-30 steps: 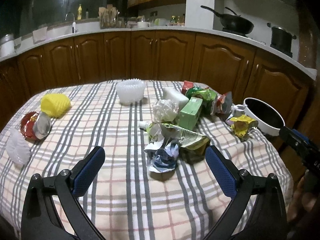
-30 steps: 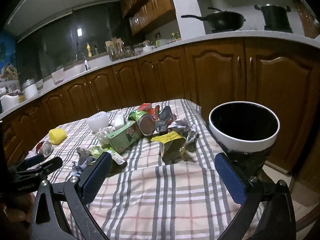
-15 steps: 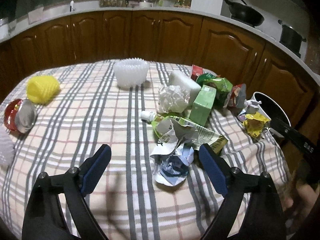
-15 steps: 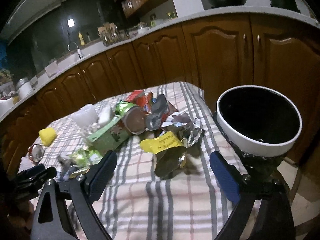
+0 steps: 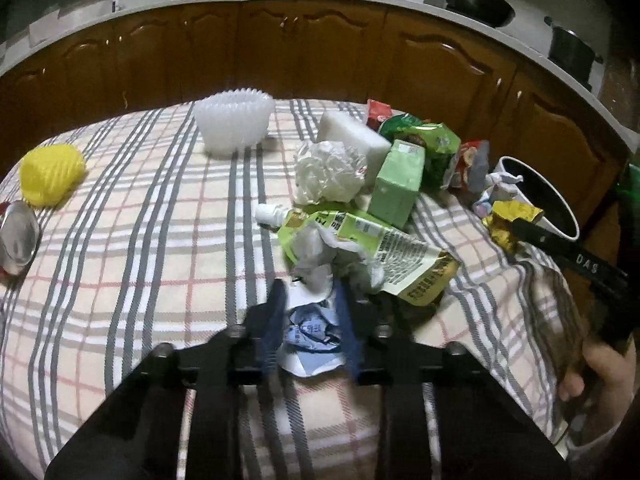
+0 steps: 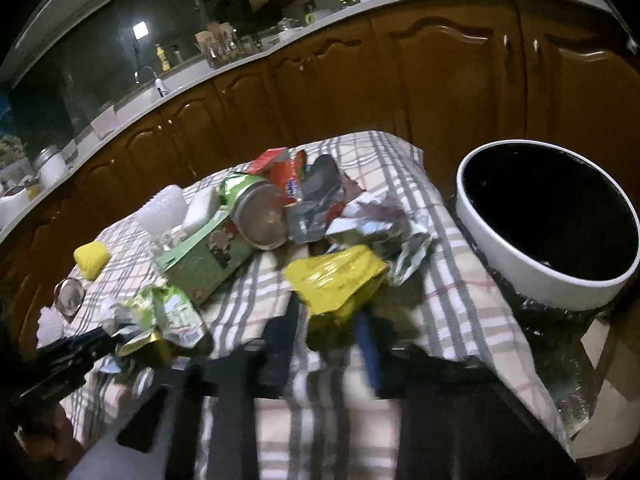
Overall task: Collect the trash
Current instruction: 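Grasp crumpled foil with left tool while right tool grasps yellow wrapper, then carry both items over the black bin and open both tools to drop them, then move both tools back over the trash pile, then grasp white crumpled paper with left tool while right tool grasps crumpled foil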
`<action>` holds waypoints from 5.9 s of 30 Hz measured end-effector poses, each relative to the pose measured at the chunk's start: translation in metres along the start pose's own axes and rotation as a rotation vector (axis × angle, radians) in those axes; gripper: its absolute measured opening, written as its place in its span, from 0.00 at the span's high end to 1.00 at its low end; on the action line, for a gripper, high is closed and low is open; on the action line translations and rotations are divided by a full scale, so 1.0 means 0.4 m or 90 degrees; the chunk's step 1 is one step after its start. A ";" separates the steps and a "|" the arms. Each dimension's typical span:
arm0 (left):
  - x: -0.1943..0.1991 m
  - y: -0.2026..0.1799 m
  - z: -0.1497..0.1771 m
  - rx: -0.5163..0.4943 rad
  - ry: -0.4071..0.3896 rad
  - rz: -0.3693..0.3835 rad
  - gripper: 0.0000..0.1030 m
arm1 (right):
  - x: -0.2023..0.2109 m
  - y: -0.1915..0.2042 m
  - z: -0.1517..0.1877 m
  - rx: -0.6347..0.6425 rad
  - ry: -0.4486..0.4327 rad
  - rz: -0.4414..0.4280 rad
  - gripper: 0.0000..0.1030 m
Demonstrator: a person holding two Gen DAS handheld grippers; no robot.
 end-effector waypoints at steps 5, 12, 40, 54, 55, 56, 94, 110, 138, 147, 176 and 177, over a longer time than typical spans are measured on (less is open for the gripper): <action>0.034 -0.021 -0.030 -0.009 -0.026 0.013 0.85 | 0.046 0.024 -0.014 0.004 -0.019 -0.021 0.87; 0.071 -0.089 -0.094 -0.022 -0.061 0.052 0.85 | 0.108 0.014 -0.060 -0.010 -0.056 -0.030 0.87; -0.081 -0.529 -0.240 -0.106 -0.043 0.223 0.85 | 0.131 -0.352 -0.160 -0.068 -0.070 0.088 0.87; -0.226 -0.719 -0.245 -0.124 0.024 0.263 0.85 | 0.078 -0.469 -0.160 -0.086 -0.027 0.102 0.85; -0.235 -0.728 -0.243 -0.126 0.029 0.264 0.85 | 0.075 -0.475 -0.159 -0.087 -0.023 0.102 0.84; -0.241 -0.736 -0.241 -0.128 0.034 0.265 0.85 | 0.073 -0.480 -0.159 -0.088 -0.021 0.104 0.84; -0.134 -0.535 -0.201 -0.070 0.012 0.196 0.38 | 0.139 -0.349 -0.141 -0.129 -0.073 0.054 0.17; -0.038 -0.271 -0.148 -0.004 -0.007 0.128 0.37 | 0.109 -0.164 -0.073 -0.102 -0.043 0.004 0.17; -0.045 -0.046 -0.122 0.073 0.010 0.047 0.37 | 0.019 -0.047 -0.055 -0.052 -0.015 -0.016 0.17; -0.123 -0.024 -0.162 0.058 0.013 0.033 0.37 | -0.033 -0.059 -0.065 -0.051 -0.005 -0.008 0.17; -0.093 -0.027 -0.200 0.047 -0.020 0.061 0.78 | 0.003 -0.063 -0.063 -0.029 -0.003 -0.012 0.87; -0.082 -0.038 -0.206 0.043 -0.025 0.068 0.78 | 0.009 -0.064 -0.067 -0.031 -0.006 -0.012 0.88</action>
Point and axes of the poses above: each gripper's, at about its wrist camera, not at the fingertips, and x roughly against the way its jaws point, y to its left, z to its underside, the point moved 9 cm from there along -x, roughly the way its jaws point, and after that the axes turned 11 degrees about -y, right-handed, at the moved point
